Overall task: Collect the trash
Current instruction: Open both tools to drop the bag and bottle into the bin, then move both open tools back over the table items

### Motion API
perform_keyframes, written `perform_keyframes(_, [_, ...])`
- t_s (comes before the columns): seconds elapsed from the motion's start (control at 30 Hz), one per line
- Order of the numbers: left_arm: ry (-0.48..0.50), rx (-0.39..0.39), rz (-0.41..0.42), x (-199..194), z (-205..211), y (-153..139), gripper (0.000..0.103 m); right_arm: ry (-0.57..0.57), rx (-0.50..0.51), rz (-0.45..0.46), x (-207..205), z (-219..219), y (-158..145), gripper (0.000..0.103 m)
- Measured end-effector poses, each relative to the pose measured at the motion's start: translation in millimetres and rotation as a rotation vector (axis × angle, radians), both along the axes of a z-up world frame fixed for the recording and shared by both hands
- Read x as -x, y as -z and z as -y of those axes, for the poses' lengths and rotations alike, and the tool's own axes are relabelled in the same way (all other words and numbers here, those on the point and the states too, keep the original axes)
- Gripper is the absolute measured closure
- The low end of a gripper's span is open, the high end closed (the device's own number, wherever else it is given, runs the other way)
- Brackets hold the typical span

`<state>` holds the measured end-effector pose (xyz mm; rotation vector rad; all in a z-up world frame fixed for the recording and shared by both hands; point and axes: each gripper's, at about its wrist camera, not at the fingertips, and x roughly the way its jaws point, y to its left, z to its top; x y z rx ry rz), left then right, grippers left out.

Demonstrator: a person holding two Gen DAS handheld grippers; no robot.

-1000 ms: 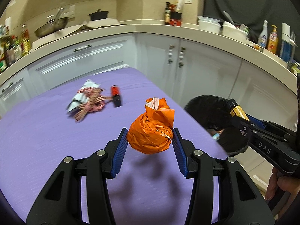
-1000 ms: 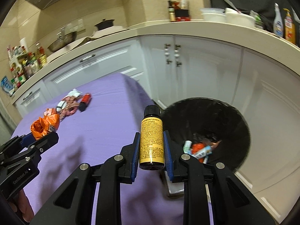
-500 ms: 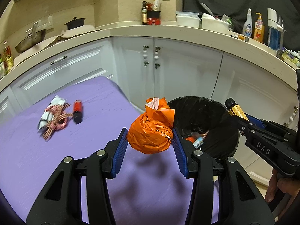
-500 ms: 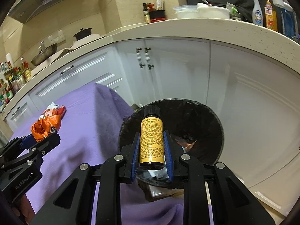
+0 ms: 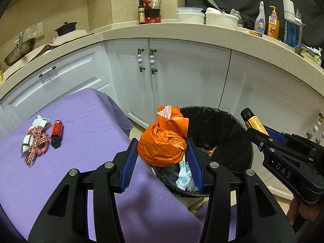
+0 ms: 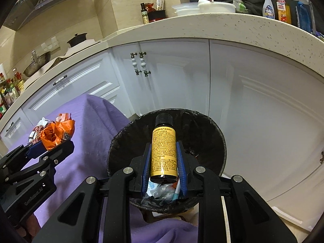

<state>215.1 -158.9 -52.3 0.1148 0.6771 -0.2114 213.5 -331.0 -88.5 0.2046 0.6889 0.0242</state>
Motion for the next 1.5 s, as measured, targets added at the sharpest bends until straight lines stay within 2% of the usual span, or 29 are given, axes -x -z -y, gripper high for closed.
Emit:
perform_keyframes(0.37, [0.007, -0.017, 0.008, -23.3, 16.8, 4.1, 0.054, 0.010, 0.004, 0.011, -17.4, 6.3, 7.0, 0.077])
perform_keyframes(0.4, [0.012, -0.027, 0.000, -27.0, 19.0, 6.5, 0.043, 0.013, 0.005, 0.004, -20.9, 7.2, 9.4, 0.073])
perform_keyframes(0.43, [0.010, -0.032, -0.003, -28.6, 19.1, 8.7, 0.039, 0.017, 0.005, -0.002, -24.0, 8.3, 11.0, 0.058])
perform_keyframes(0.47, [0.002, -0.032, -0.002, -30.2, 18.7, 10.4, 0.036, 0.027, 0.006, -0.001, -25.2, 9.1, 12.0, 0.052])
perform_keyframes(0.7, [-0.021, -0.029, -0.028, -36.5, 11.8, 18.5, 0.036, 0.048, 0.017, -0.004, -26.7, 11.7, 12.5, 0.052])
perform_keyframes(1.17, [-0.063, -0.009, 0.007, -30.1, -15.3, 3.0, 0.036, 0.035, 0.026, 0.021, -24.7, -3.0, -2.7, 0.052])
perform_keyframes(1.5, [-0.157, -0.017, 0.036, -8.3, -70.6, -6.9, 0.036, -0.054, 0.016, 0.034, -29.8, -46.8, -10.4, 0.052])
